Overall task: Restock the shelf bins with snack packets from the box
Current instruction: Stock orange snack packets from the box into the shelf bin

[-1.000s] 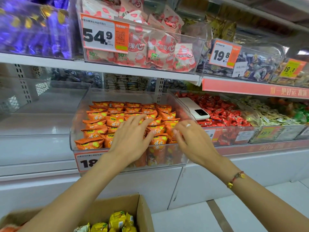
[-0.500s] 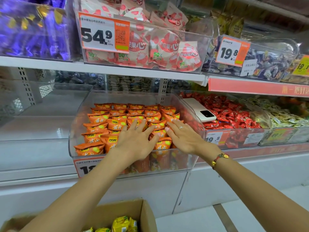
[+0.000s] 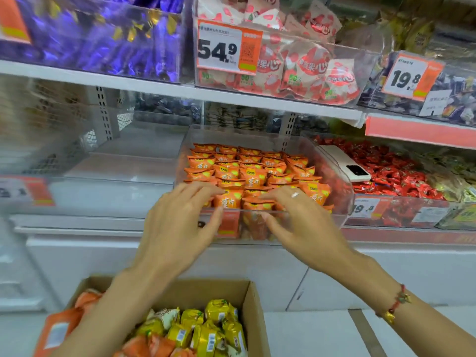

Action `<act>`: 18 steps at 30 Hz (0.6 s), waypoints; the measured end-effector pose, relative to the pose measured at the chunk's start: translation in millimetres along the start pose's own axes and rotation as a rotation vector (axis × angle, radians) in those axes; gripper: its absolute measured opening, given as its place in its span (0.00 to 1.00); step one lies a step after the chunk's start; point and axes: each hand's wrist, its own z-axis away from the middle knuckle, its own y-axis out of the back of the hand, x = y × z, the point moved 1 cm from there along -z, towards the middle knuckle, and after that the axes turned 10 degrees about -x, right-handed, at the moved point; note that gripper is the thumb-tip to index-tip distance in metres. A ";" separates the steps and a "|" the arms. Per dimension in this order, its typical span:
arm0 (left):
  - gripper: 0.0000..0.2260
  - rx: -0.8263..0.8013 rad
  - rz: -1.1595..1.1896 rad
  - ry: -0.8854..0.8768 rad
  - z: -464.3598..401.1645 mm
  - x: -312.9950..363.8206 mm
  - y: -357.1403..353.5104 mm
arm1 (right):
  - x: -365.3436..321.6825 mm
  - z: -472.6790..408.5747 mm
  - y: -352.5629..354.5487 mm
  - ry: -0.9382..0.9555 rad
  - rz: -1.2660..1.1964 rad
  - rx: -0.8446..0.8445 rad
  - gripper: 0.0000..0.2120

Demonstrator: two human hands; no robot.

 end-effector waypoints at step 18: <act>0.17 -0.778 0.116 0.663 224.3 -97.7 -26.6 | -89.3 76.1 -210.8 -0.138 -0.331 -1.032 0.20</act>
